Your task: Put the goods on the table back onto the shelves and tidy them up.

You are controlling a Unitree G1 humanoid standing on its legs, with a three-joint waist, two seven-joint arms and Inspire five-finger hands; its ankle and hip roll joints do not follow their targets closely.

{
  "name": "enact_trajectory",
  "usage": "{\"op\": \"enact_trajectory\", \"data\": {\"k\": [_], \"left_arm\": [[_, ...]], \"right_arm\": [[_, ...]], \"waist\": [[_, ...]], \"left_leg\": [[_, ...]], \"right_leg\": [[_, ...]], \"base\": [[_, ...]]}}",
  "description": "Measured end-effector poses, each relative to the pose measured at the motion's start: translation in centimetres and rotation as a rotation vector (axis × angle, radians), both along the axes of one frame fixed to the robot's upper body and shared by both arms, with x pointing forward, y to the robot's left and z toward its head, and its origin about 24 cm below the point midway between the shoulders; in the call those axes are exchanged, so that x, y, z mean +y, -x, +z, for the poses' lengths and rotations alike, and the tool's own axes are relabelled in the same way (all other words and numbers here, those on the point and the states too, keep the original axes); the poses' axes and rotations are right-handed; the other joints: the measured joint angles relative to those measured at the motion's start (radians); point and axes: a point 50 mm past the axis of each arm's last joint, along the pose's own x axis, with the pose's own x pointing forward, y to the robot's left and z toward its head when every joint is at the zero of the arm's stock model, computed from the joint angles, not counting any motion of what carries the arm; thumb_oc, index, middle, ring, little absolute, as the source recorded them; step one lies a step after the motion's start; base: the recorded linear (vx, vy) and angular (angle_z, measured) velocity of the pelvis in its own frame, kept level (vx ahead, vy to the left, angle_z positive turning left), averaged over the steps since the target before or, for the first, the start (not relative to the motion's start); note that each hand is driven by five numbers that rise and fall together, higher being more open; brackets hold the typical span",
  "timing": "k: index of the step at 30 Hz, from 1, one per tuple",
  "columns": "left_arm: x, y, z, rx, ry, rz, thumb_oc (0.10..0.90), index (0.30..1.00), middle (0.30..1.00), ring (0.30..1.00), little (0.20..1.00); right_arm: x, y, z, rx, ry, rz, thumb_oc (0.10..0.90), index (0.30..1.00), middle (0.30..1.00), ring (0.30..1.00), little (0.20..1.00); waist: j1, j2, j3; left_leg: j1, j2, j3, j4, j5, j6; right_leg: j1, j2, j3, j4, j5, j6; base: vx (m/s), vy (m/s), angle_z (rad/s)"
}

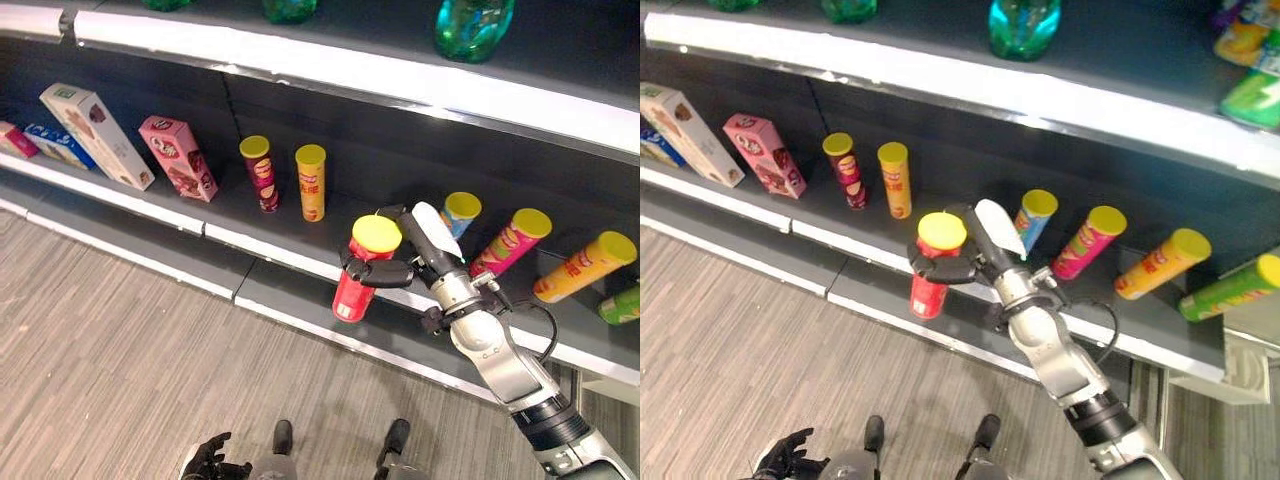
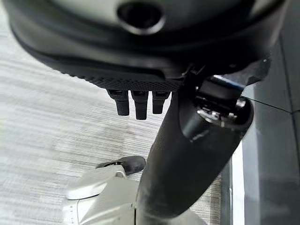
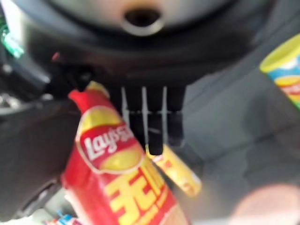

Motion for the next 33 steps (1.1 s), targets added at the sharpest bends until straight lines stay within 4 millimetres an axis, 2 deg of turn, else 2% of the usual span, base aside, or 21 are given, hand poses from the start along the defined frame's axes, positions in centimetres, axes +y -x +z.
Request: {"op": "enact_trajectory", "data": {"k": [5, 9, 11, 14, 17, 24, 25, 27, 33], "left_arm": [[-0.2, -1.0, 0.3, -0.036, -0.003, -0.008, 0.800, 0.900, 0.900, 0.900, 0.900], [-0.3, -1.3, 0.4, -0.042, -0.005, -0.021, 0.800, 0.900, 0.900, 0.900, 0.900], [-0.3, -1.4, 0.4, -0.047, 0.001, -0.020, 0.800, 0.900, 0.900, 0.900, 0.900], [-0.8, -2.1, 0.8, -0.080, 0.011, -0.046, 0.800, 0.900, 0.900, 0.900, 0.900], [-1.1, -3.8, 1.6, -0.143, 0.013, -0.084, 0.800, 0.900, 0.900, 0.900, 0.900], [-0.6, -6.7, 3.3, -0.255, -0.015, -0.119, 0.800, 0.900, 0.900, 0.900, 0.900], [-1.0, -7.4, 3.7, -0.281, -0.016, -0.135, 0.800, 0.900, 0.900, 0.900, 0.900], [-1.5, -7.8, 3.9, -0.295, -0.014, -0.155, 0.800, 0.900, 0.900, 0.900, 0.900], [-1.7, -8.0, 4.0, -0.306, -0.013, -0.163, 0.800, 0.900, 0.900, 0.900, 0.900]], "right_arm": [[-0.2, -1.8, 1.9, -0.104, 0.027, -0.081, 0.400, 0.300, 0.300, 0.300, 0.300], [-0.6, -2.9, 4.6, -0.199, 0.031, -0.116, 0.400, 0.300, 0.300, 0.300, 0.300], [-1.3, -3.4, 5.6, -0.237, 0.027, -0.164, 0.400, 0.300, 0.300, 0.300, 0.300], [-3.9, -3.7, 6.8, -0.282, 0.040, -0.277, 0.400, 0.300, 0.300, 0.300, 0.300], [-6.2, -3.4, 8.7, -0.371, 0.045, -0.384, 0.400, 0.300, 0.300, 0.300, 0.300], [-8.5, -3.5, 9.7, -0.427, 0.087, -0.513, 0.400, 0.300, 0.300, 0.300, 0.300], [-9.6, -3.4, 10.2, -0.454, 0.121, -0.559, 0.400, 0.300, 0.300, 0.300, 0.300], [-10.8, -3.6, 9.8, -0.432, 0.131, -0.631, 0.400, 0.300, 0.300, 0.300, 0.300], [-10.9, -3.4, 10.2, -0.487, 0.113, -0.659, 0.400, 0.300, 0.300, 0.300, 0.300]], "waist": [[0.062, 0.057, 0.038], [0.100, 0.084, 0.096], [0.102, 0.089, 0.116], [0.106, 0.096, 0.128], [0.103, 0.112, 0.156], [0.096, 0.119, 0.161], [0.096, 0.124, 0.163], [0.095, 0.131, 0.167], [0.078, 0.134, 0.169]], "left_leg": [[-0.050, -0.008, -0.054, 0.002, 0.012, -0.004], [-0.082, -0.012, -0.063, 0.004, 0.013, -0.004], [-0.088, -0.015, -0.075, 0.003, 0.012, -0.004], [-0.111, -0.027, -0.096, 0.003, 0.013, -0.004], [-0.117, -0.046, -0.102, 0.002, 0.013, -0.003], [-0.138, -0.049, -0.101, 0.002, 0.013, -0.003], [-0.155, -0.050, -0.104, 0.003, 0.013, -0.003], [-0.159, -0.050, -0.104, 0.003, 0.013, -0.003], [-0.180, -0.049, -0.112, 0.003, 0.013, -0.003]], "right_leg": [[-0.021, -0.011, -0.051, 0.000, 0.009, -0.010], [-0.046, -0.014, -0.058, 0.001, 0.009, -0.010], [-0.045, -0.017, -0.065, 0.001, 0.008, -0.010], [-0.050, -0.030, -0.082, 0.001, 0.004, -0.005], [-0.051, -0.045, -0.084, 0.001, 0.004, -0.003], [-0.069, -0.048, -0.084, 0.001, 0.004, -0.003], [-0.083, -0.048, -0.087, 0.001, 0.004, -0.003], [-0.086, -0.048, -0.090, 0.001, 0.004, -0.003], [-0.098, -0.047, -0.107, 0.001, 0.004, -0.003]], "base": [[-0.06, -0.024, 0.31], [-0.04, -0.006, 0.11], [-0.03, 0.016, 0.19], [-0.03, 0.021, 0.26], [-0.01, 0.019, 0.11], [0.00, 0.004, 0.01], [0.01, 0.003, 0.04], [0.00, -0.006, 0.02], [0.01, -0.014, 0.05]]}}
